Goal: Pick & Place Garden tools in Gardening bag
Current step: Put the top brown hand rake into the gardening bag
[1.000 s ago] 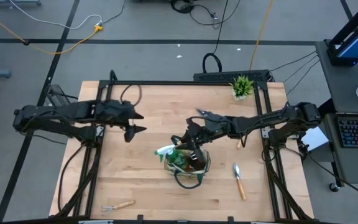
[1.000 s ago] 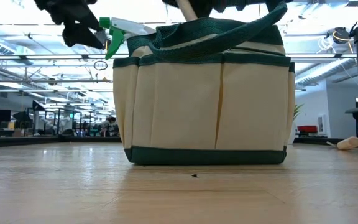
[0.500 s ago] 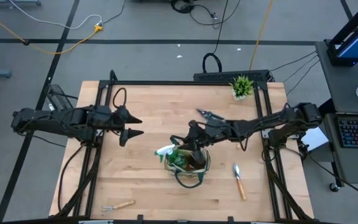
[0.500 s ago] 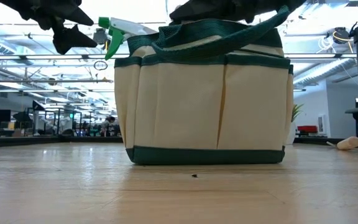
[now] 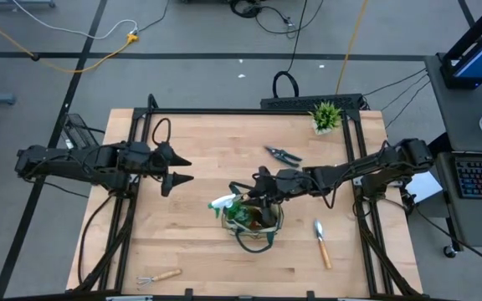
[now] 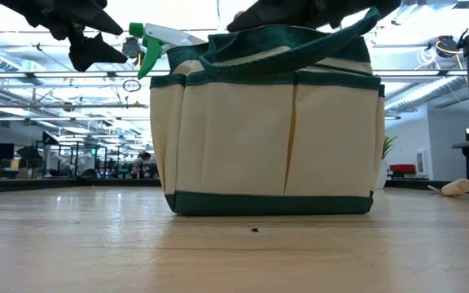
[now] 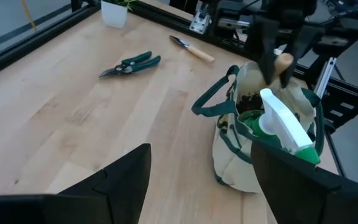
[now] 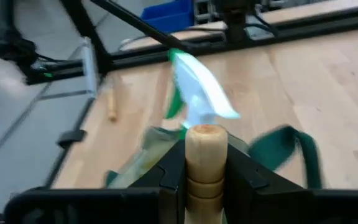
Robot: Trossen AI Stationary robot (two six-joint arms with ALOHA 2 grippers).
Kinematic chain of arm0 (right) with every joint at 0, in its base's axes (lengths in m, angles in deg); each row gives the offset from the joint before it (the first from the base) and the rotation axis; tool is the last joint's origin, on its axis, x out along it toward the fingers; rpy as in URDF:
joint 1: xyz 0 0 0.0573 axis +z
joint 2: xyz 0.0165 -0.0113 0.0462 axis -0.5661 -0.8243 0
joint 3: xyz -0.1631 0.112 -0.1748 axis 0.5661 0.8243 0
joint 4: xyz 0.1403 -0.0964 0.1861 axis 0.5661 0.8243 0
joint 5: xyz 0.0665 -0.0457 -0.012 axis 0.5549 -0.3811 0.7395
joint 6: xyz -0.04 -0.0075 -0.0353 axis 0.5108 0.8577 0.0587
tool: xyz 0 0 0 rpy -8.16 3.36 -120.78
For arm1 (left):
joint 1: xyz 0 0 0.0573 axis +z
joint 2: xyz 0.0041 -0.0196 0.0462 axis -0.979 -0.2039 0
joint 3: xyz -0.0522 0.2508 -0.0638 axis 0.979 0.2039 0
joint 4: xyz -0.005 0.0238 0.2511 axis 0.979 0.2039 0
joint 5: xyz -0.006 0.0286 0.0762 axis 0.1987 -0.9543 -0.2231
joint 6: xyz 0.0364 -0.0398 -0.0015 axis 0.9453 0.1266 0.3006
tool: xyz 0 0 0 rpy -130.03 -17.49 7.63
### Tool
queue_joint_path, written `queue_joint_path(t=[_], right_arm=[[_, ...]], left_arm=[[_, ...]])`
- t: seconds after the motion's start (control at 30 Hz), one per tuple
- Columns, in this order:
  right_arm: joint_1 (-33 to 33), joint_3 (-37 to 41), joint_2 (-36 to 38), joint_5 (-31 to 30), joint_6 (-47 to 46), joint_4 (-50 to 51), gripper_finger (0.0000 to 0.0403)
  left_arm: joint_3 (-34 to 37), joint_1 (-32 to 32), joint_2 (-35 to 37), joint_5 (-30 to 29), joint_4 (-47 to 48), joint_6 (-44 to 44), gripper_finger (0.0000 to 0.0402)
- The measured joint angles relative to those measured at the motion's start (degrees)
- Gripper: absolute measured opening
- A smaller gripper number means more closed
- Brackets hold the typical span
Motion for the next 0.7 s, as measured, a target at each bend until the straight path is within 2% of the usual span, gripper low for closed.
queue_joint_path(t=[0.53,0.7], right_arm=[[-0.01,3.74,0.0,0.22,-1.6,-0.58,0.0056],[-0.01,3.78,0.0,1.74,-1.42,-0.4,0.0093]], left_arm=[[0.0,0.04,0.0,-0.09,-0.02,0.37,0.028],[-0.01,0.04,0.0,-0.11,-0.02,0.16,0.028]])
